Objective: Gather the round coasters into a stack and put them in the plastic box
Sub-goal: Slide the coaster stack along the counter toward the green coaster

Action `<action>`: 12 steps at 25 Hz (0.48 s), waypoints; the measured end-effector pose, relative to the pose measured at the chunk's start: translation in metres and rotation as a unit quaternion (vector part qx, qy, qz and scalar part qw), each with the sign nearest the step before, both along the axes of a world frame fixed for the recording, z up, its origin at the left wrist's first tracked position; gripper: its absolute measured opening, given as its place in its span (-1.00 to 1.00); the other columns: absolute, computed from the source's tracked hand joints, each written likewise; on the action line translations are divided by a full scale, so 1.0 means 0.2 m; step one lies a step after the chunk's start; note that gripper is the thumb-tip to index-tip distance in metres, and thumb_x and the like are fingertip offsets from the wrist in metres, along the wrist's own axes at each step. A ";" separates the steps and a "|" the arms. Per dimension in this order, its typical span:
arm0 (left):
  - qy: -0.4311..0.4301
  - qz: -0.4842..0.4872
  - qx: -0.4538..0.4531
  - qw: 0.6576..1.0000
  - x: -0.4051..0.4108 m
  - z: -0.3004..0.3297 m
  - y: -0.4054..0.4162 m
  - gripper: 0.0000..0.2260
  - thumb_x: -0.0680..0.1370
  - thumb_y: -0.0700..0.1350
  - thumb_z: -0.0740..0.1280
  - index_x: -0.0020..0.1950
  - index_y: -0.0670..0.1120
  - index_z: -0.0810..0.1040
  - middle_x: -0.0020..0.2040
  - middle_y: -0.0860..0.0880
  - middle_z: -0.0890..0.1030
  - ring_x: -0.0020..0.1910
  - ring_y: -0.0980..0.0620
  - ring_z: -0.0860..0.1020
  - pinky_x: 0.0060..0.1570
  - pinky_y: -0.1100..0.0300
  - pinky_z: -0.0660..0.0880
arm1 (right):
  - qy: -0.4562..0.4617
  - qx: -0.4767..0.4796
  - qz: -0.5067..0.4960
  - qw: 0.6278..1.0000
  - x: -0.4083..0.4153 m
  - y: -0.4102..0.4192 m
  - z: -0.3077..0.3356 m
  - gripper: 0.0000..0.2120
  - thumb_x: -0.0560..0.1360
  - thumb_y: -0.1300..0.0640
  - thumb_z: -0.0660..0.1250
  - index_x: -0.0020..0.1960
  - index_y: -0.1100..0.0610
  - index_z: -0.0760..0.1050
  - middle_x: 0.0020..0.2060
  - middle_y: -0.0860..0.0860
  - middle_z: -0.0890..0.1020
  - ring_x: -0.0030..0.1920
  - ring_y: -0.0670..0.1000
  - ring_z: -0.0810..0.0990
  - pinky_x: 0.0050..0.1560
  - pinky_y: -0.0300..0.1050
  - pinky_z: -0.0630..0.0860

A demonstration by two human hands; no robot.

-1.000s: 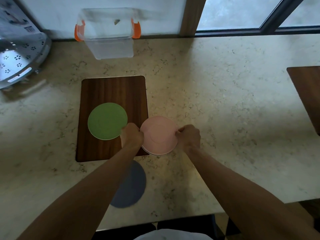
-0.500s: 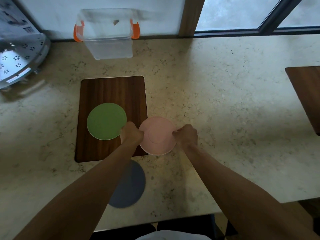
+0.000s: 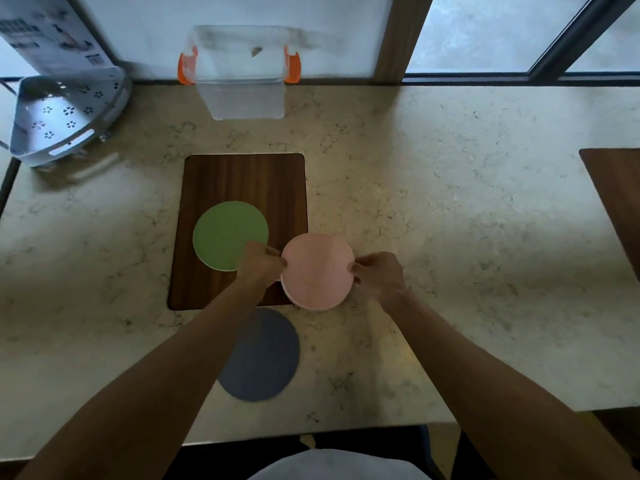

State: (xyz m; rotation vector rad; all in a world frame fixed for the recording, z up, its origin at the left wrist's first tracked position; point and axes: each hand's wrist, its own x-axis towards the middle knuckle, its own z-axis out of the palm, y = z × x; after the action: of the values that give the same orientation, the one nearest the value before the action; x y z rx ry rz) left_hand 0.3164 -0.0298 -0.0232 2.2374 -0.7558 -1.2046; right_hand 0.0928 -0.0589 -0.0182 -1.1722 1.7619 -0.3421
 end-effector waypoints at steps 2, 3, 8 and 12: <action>0.008 0.009 -0.005 1.000 0.06 0.04 0.08 -0.85 0.43 -0.32 0.45 -0.27 -0.11 0.60 -0.14 -0.19 0.67 -0.13 -0.17 0.68 -0.02 -0.15 0.65 | -0.019 0.003 0.016 1.000 0.04 0.05 0.03 -0.94 0.45 0.20 0.47 -0.16 0.06 0.66 -0.34 -0.07 0.70 -0.29 -0.05 0.72 -0.04 0.02 0.69; 0.012 0.013 -0.003 1.000 0.09 0.05 0.12 -0.85 0.43 -0.32 0.45 -0.28 -0.11 0.60 -0.16 -0.17 0.68 -0.15 -0.15 0.68 -0.03 -0.15 0.65 | -0.023 0.006 0.025 0.999 0.05 0.07 0.05 -0.94 0.45 0.20 0.47 -0.15 0.05 0.66 -0.32 -0.07 0.71 -0.28 -0.05 0.72 -0.05 0.02 0.69; 0.040 0.046 0.012 0.998 0.27 0.09 0.44 -0.96 0.43 -0.39 0.44 -0.14 -0.32 0.63 -0.12 -0.28 0.68 -0.17 -0.19 0.69 -0.15 -0.09 0.67 | -0.049 0.031 0.103 0.993 0.19 0.28 0.05 -0.91 0.47 0.17 0.47 -0.18 0.01 0.67 -0.24 -0.04 0.72 -0.18 0.01 0.72 0.03 0.05 0.67; 0.065 0.048 0.028 0.996 0.33 0.13 0.68 -0.92 0.45 -0.43 0.39 -0.20 -0.30 0.62 -0.16 -0.19 0.65 -0.18 -0.11 0.66 -0.40 0.15 0.62 | -0.016 0.038 0.157 0.987 0.28 0.45 0.02 -0.97 0.48 0.11 0.46 -0.12 0.04 0.69 -0.22 0.02 0.72 -0.19 0.03 0.71 0.02 0.06 0.66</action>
State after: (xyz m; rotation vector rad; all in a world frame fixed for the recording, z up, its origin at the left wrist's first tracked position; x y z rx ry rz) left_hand 0.3814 0.1071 0.0029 2.1871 -0.5642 -1.3245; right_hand 0.1484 0.0308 -0.0139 -1.3568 1.5181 -0.1033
